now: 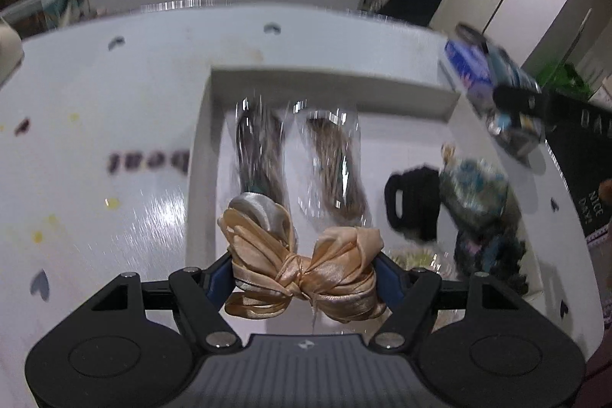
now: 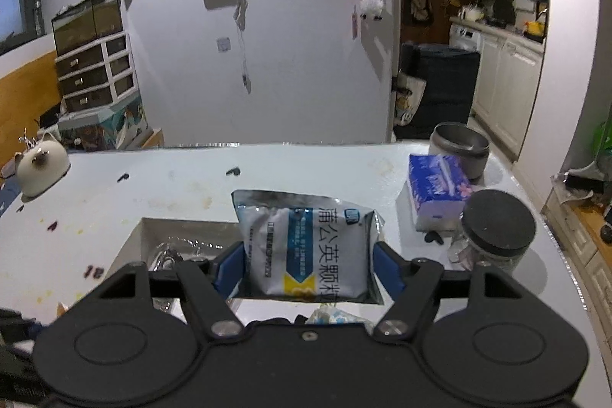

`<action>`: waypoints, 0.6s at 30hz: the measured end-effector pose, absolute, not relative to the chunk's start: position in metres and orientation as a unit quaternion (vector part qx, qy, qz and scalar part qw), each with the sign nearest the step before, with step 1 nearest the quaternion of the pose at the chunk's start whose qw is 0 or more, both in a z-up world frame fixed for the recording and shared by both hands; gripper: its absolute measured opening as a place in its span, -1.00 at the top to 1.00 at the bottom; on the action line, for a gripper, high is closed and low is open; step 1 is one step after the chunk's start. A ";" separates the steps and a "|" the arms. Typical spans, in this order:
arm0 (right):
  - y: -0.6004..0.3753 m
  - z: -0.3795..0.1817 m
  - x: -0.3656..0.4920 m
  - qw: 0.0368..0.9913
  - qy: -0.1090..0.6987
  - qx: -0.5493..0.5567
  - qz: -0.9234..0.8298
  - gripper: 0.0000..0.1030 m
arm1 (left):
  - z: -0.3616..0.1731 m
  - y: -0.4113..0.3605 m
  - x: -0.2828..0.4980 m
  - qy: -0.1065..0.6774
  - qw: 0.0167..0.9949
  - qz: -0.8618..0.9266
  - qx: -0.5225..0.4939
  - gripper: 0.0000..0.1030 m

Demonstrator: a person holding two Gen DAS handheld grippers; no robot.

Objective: Organize soft objects
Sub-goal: 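Lower both items into the tray and open both tools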

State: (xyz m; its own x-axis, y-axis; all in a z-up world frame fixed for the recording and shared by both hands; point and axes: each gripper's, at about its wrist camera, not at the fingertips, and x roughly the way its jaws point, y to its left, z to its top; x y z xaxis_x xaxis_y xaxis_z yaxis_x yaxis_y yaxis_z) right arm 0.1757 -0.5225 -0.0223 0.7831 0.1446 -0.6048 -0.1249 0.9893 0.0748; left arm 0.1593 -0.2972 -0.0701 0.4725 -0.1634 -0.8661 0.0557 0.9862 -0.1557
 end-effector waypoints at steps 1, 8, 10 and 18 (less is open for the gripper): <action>-0.523 -0.024 0.181 0.941 0.329 0.018 0.073 -0.41 | -0.074 -0.298 0.161 0.519 0.851 -0.063 -0.054 -0.44; -0.519 -0.046 0.223 0.918 0.386 0.019 0.086 -0.42 | -0.094 -0.296 0.168 0.564 0.821 -0.062 -0.068 -0.81; -0.518 -0.052 0.235 0.915 0.393 0.018 0.088 -0.50 | -0.095 -0.295 0.170 0.566 0.819 -0.064 -0.072 -0.88; -0.522 -0.074 0.263 0.908 0.409 0.038 0.087 -0.77 | -0.092 -0.291 0.170 0.556 0.825 -0.059 -0.079 -0.94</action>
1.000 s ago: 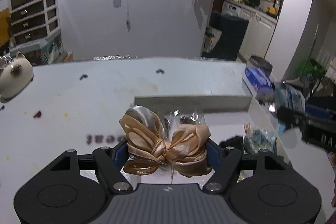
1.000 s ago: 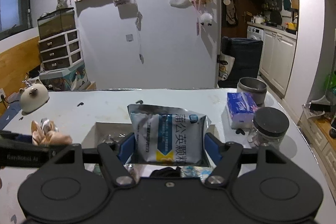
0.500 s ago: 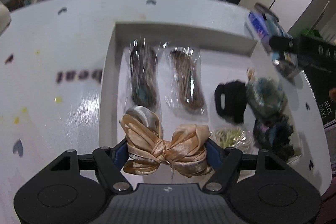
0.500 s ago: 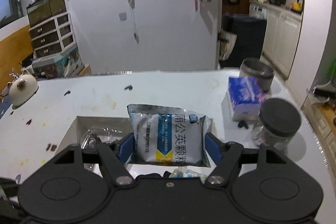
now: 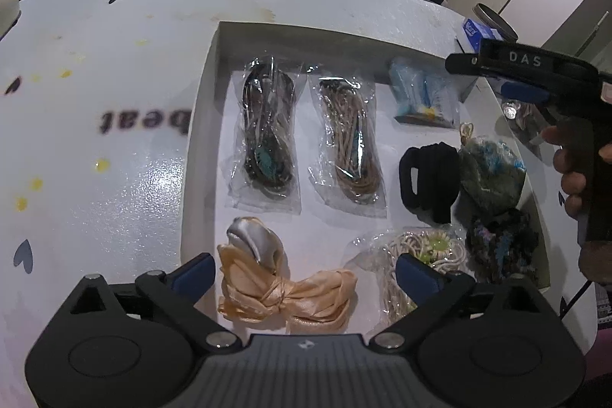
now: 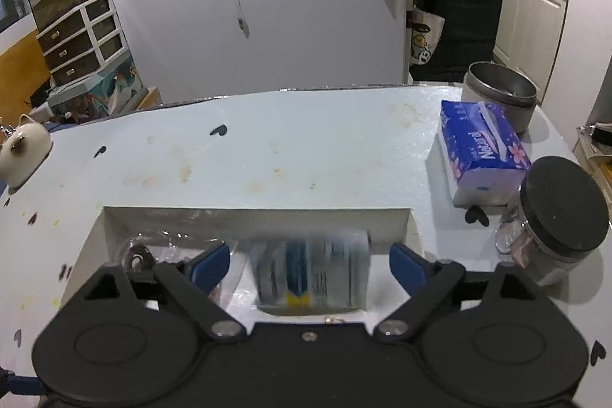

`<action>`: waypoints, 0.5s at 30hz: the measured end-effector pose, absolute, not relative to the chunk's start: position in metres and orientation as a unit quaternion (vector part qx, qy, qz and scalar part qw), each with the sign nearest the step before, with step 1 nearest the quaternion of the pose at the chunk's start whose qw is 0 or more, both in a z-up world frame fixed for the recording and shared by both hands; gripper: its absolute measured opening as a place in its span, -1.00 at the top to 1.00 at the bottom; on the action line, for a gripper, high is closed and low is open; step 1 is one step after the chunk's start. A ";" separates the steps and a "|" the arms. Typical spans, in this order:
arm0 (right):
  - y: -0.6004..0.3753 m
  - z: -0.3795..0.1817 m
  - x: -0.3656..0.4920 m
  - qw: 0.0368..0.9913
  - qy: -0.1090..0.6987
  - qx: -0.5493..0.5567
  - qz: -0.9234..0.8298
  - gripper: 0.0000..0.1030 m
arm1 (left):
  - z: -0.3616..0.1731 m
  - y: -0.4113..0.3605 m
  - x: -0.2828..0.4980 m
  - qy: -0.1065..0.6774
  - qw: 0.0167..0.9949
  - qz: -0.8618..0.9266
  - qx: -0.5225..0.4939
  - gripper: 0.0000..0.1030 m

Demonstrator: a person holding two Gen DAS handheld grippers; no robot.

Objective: Organize soft objects
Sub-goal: 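Lower both items into the tray and open both tools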

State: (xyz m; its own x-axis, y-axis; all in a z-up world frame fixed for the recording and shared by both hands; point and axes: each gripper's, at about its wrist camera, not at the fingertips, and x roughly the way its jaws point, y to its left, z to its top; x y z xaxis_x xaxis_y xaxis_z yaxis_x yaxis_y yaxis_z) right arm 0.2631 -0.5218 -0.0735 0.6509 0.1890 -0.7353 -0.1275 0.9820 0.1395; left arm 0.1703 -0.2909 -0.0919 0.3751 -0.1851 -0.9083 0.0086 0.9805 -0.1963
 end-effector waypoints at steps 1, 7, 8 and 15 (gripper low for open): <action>-0.522 -0.074 0.263 0.907 0.410 0.038 0.086 -0.77 | -0.092 -0.291 0.170 0.555 0.826 -0.059 -0.080 -0.94; -0.525 -0.075 0.260 0.903 0.419 0.038 0.087 -0.77 | -0.088 -0.293 0.169 0.549 0.830 -0.063 -0.076 -0.94; -0.526 -0.075 0.259 0.902 0.420 0.039 0.087 -0.77 | -0.088 -0.293 0.168 0.547 0.831 -0.064 -0.075 -0.94; -0.529 -0.066 0.241 0.899 0.424 0.051 0.093 -0.77 | -0.077 -0.293 0.164 0.533 0.841 -0.062 -0.068 -0.94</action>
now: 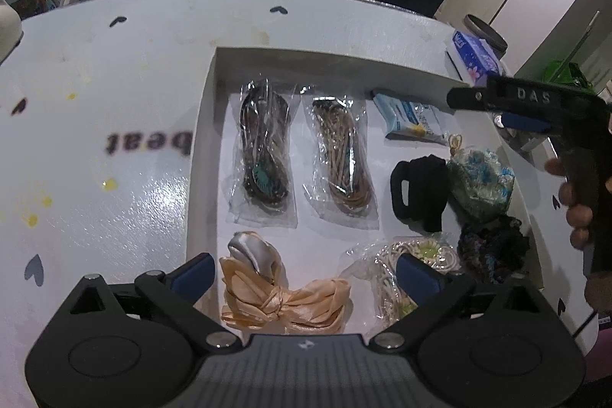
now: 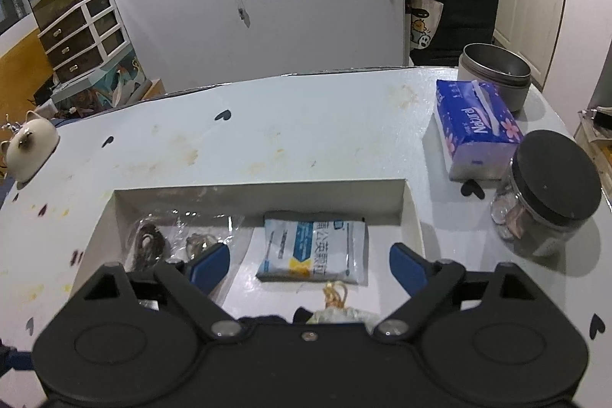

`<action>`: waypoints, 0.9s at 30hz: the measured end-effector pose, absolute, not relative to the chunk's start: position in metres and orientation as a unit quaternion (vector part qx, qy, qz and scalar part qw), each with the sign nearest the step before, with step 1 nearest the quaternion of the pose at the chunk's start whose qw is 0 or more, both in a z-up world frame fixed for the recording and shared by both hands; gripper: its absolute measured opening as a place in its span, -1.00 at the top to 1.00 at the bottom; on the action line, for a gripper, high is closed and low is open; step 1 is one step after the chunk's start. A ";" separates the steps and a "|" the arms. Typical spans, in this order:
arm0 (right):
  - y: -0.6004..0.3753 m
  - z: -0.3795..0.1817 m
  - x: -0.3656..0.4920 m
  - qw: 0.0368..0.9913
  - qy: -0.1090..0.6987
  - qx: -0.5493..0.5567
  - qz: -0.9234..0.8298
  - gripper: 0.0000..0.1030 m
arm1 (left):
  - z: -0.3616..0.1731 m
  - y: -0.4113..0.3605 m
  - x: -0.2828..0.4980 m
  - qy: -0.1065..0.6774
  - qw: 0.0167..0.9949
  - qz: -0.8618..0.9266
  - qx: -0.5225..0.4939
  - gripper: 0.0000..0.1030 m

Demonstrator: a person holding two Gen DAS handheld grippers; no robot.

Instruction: Organize soft objects

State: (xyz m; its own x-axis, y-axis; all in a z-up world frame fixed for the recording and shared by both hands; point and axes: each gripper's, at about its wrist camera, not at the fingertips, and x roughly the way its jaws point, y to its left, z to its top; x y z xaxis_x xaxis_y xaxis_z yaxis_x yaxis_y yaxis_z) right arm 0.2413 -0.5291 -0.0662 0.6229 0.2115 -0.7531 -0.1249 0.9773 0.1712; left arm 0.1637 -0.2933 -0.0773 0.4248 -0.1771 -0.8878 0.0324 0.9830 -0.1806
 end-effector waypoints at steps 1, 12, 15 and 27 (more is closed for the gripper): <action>-0.529 -0.064 0.238 0.900 0.423 0.051 0.094 -0.77 | -0.076 -0.293 0.162 0.530 0.843 -0.062 -0.068 -0.94; -0.529 -0.028 0.192 0.913 0.392 0.056 0.099 -0.77 | -0.046 -0.288 0.143 0.487 0.869 -0.069 -0.057 -0.95; -0.527 -0.016 0.176 0.919 0.377 0.057 0.102 -0.77 | -0.034 -0.285 0.137 0.471 0.877 -0.073 -0.060 -0.97; -0.514 0.030 0.099 0.947 0.305 0.044 0.094 -0.90 | 0.019 -0.264 0.097 0.382 0.920 -0.072 -0.057 -1.00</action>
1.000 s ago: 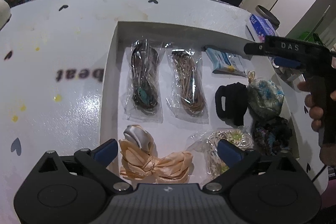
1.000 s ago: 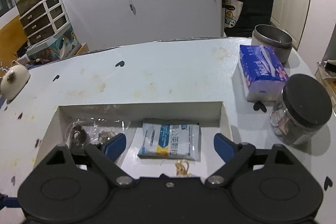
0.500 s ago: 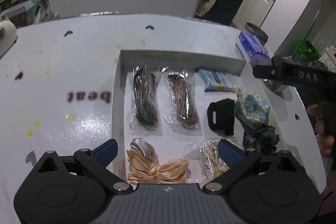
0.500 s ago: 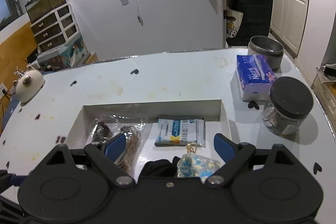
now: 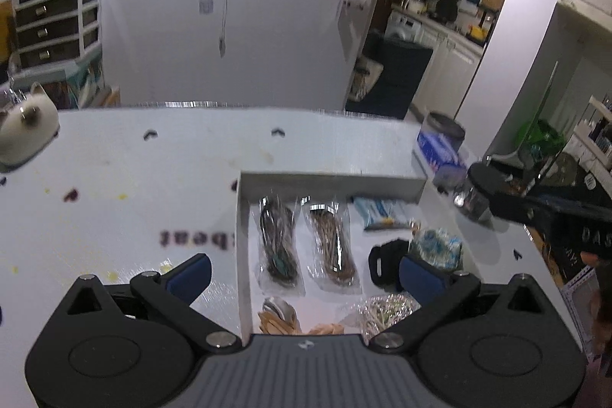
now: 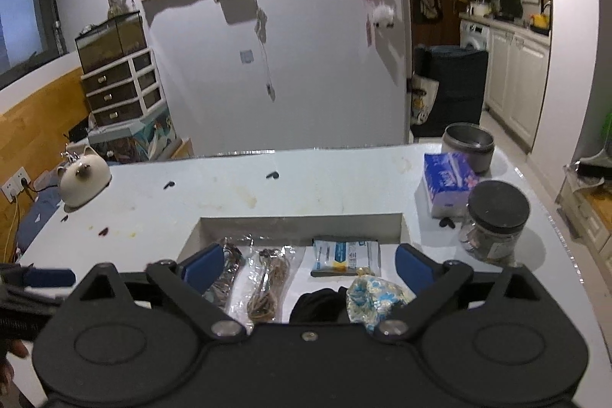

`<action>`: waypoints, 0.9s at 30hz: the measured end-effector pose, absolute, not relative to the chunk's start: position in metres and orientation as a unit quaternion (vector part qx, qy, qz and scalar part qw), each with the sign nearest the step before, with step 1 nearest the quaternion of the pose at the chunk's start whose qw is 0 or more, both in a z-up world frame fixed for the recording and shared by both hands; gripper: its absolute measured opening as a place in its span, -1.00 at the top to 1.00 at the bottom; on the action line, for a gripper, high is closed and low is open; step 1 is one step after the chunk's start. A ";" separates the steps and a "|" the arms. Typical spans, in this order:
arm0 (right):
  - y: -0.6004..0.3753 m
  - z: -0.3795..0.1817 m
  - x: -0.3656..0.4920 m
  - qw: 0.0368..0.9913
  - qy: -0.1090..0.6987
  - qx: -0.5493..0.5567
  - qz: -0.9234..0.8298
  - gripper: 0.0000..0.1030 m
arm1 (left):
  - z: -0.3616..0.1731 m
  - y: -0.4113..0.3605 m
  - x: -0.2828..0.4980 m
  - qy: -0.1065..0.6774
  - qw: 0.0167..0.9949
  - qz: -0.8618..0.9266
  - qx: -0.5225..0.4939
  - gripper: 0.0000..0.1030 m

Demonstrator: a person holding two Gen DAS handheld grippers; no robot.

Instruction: Organize soft objects

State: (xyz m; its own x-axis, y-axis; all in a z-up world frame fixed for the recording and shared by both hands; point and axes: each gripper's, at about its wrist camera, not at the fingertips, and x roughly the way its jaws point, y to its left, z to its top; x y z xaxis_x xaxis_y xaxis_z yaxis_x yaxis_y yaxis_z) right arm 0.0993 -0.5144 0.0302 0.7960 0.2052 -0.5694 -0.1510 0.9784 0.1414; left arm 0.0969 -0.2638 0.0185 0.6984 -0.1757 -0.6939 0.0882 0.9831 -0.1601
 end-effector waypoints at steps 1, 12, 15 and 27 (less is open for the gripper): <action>-0.514 0.033 0.093 0.949 0.300 0.043 0.091 -0.91 | 0.022 -0.262 0.093 0.375 0.922 -0.073 -0.058 -1.00; -0.510 0.044 0.034 0.962 0.263 0.023 0.077 -1.00 | 0.039 -0.255 0.054 0.336 0.938 -0.077 -0.051 -1.00; -0.509 0.043 0.025 0.963 0.259 0.021 0.072 -1.00 | 0.039 -0.254 0.046 0.327 0.941 -0.070 -0.043 -1.00; -0.509 0.043 -0.002 0.967 0.246 0.022 0.062 -1.00 | 0.036 -0.252 0.021 0.307 0.949 -0.068 -0.024 -1.00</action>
State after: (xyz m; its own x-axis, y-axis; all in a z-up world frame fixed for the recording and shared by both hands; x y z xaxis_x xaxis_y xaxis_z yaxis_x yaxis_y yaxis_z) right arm -0.0021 -0.5089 0.0427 0.8711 0.1312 -0.4733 -0.1097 0.9913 0.0730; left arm 0.0210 -0.2521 0.0362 0.8023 -0.1448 -0.5791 0.1151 0.9895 -0.0880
